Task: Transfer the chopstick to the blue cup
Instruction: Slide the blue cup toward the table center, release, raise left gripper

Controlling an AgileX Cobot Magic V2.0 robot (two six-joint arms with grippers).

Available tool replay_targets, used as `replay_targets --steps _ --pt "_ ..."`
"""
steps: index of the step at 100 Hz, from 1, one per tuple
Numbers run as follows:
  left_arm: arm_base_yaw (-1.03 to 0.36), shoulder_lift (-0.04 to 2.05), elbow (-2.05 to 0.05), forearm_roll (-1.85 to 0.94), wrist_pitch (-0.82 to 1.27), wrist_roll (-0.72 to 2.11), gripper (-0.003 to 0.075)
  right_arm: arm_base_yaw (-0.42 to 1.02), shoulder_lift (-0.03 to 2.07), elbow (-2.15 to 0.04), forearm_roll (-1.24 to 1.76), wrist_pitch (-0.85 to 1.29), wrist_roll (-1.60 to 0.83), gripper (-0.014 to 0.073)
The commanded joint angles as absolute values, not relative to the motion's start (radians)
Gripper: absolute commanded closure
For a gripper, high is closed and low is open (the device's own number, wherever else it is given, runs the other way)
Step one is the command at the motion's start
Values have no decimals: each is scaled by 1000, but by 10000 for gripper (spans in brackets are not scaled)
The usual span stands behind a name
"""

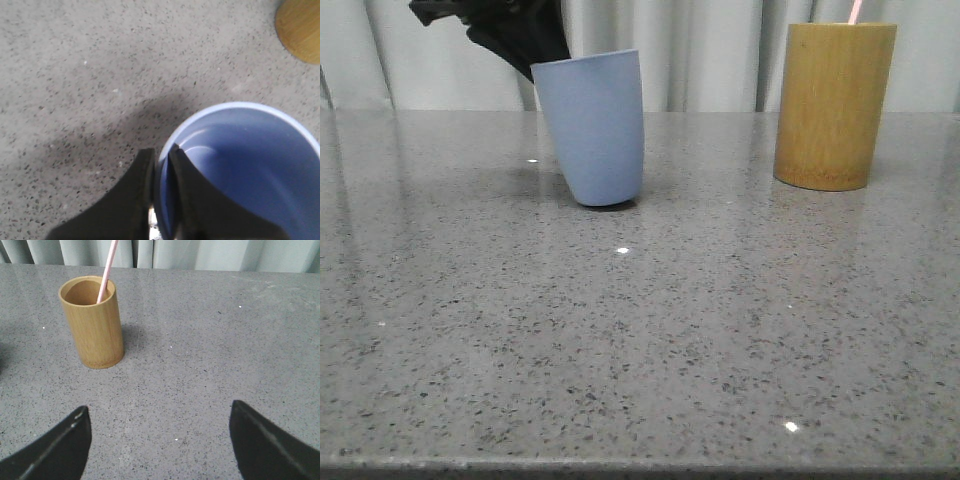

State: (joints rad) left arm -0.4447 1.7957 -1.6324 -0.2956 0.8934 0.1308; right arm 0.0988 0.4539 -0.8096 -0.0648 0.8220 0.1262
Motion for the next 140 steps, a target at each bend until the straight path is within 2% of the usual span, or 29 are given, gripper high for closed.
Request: replay_targets --steps 1,33,41,55,66,75,81,116,140 --pt "-458 1752 -1671 -310 856 135 739 93 471 -841 -74 742 122 22" --pt "-467 1752 -1671 -310 868 135 734 93 471 -841 -74 742 122 22" --pt "-467 1752 -1671 -310 868 135 695 93 471 -841 -74 742 122 22" --pt "-467 1752 -1671 -310 868 135 529 93 471 -841 -74 742 122 22" --pt "-467 1752 -1671 -318 870 135 346 93 471 -841 -74 742 122 22" --pt "-467 1752 -1673 -327 870 135 238 93 471 -841 -74 742 122 22" --pt "-467 1750 -1673 -329 872 135 204 93 471 -841 -74 742 122 22" --pt "-460 1743 -1772 -331 1022 135 204 93 471 -841 -74 750 122 22" --pt "-369 1638 -1783 -317 1038 135 206 93 471 -841 -74 754 122 22"
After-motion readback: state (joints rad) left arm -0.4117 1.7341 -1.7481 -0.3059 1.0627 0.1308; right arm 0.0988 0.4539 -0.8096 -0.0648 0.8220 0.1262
